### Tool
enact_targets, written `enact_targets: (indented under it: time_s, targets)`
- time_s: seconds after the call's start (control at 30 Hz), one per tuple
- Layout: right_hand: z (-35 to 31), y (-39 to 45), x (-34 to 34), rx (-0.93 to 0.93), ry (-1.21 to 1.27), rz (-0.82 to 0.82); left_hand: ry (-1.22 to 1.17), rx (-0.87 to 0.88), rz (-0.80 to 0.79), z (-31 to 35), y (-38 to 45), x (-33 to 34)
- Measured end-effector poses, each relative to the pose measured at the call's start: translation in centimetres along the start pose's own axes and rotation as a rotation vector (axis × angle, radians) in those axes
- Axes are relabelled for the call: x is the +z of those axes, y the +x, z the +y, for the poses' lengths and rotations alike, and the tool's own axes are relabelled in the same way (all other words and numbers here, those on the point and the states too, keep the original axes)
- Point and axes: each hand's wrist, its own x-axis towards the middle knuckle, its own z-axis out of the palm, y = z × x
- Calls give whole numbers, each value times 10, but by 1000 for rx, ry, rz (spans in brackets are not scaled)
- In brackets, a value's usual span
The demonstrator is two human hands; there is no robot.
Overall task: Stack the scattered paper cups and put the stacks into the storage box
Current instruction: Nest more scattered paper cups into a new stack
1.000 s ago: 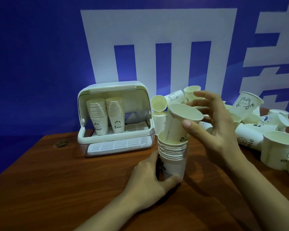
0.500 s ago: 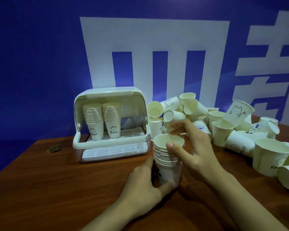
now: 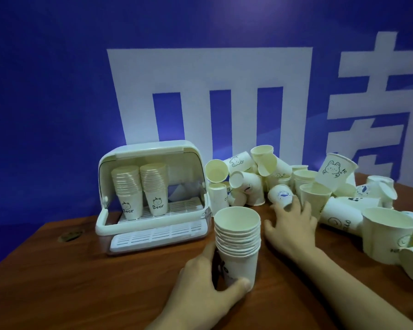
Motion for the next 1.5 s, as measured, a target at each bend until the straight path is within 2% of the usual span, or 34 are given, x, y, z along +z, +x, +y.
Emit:
enact_targets:
  time_s: [0.1, 0.23, 0.33, 0.4, 0.63, 0.73, 0.9, 1.0, 1.13, 1.2, 1.37, 1.43, 1.5]
  targets:
    - [0, 2, 8, 26, -101, -26, 2, 3, 1, 0, 0, -1]
    - [6, -1, 4, -1, -172, 219, 6, -9, -28, 1, -1, -1]
    - [10, 4, 5, 34, -82, 331, 28, -25, -28, 4, -1, -2]
    - [10, 9, 8, 97, -5, 290, 41, -27, -20, 6, 0, -3]
    - [17, 25, 11, 180, -48, 164, 24, -26, -20, 2, 0, 0]
    - [17, 26, 12, 155, 0, 170, 28, -31, -23, 2, 0, 0]
    - [14, 26, 9, 190, 253, 104, 29, -46, -16, 0, 0, 0]
    - [6, 25, 11, 142, 280, 74, 22, -47, -11, -1, 0, 0]
    - [3, 30, 19, 116, 185, -43, 32, -41, -7, 0, 0, 0]
    - [8, 33, 21, 87, 295, -25, 30, -27, -5, 0, 0, 0]
    - [12, 34, 14, 25, 772, 152, 22, -7, -11, 0, -1, -1]
    - [5, 30, -5, 36, 924, 197, 22, -9, -16, 0, -1, -1]
    - [-9, 21, -41, -33, 1001, 228, 23, -6, -13, 0, -1, -1]
